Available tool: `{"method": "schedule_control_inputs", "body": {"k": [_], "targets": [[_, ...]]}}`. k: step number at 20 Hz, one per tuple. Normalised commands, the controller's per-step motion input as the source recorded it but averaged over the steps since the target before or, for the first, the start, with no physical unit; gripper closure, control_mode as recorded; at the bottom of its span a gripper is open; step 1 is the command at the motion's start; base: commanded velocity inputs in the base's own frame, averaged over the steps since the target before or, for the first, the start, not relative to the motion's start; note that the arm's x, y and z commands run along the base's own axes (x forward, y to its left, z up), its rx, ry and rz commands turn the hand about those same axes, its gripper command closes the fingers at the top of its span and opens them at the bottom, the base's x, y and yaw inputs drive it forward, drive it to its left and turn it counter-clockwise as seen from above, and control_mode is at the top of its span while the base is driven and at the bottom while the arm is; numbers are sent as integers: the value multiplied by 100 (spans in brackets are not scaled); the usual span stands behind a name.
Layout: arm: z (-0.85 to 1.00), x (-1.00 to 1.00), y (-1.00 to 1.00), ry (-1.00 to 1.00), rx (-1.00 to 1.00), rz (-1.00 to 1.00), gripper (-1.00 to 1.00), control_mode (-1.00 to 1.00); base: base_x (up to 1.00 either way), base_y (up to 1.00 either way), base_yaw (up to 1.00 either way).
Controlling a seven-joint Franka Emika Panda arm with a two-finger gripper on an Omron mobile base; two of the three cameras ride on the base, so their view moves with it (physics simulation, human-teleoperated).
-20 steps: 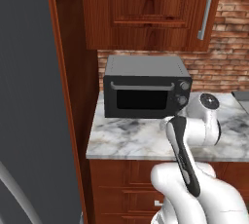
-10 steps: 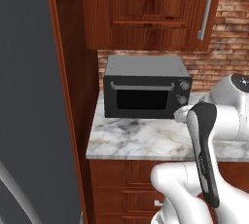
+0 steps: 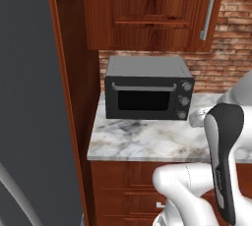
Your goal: Place the beers on the top shelf of the fridge to keep them out of children's reach, and place the kiwi on lower shelves for easy access.
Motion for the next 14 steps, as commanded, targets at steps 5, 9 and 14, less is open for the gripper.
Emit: {"method": "schedule_control_inputs", "body": {"k": [5, 9, 14], "targets": [[9, -63, 0, 0, -2, 1, 100, -100, 0, 0, 0], [0, 0, 0, 0, 0, 0, 100, 100, -97, 0, 10], [0, 0, 0, 0, 0, 0, 100, 100, -86, 3, 33]]}}
